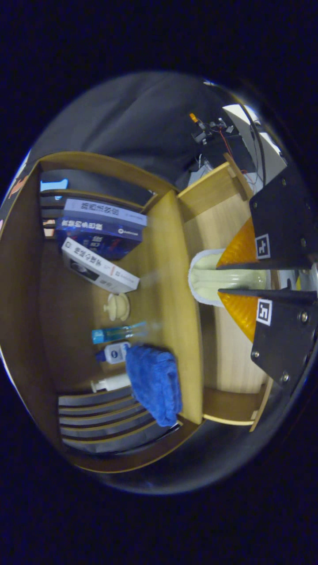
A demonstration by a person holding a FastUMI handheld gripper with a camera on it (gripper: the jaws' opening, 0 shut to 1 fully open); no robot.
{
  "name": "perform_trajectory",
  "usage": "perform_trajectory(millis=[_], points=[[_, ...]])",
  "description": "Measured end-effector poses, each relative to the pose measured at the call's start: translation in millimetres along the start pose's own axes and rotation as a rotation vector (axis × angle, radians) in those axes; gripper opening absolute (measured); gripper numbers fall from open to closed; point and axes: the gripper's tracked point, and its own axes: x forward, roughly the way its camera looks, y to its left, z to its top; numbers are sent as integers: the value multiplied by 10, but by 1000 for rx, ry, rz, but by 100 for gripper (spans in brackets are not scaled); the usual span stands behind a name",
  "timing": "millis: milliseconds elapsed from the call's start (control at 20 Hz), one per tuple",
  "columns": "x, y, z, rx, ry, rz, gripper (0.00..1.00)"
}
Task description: Pull open the drawer, take out the items inside it, and place them on the countertop above the cabinet.
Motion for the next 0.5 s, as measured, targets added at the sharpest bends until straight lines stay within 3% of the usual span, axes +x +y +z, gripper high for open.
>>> perform_trajectory(millis=[250,500], points=[[221,297,329,-4,-66,92,19],[602,463,435,-14,-46,143,18]])
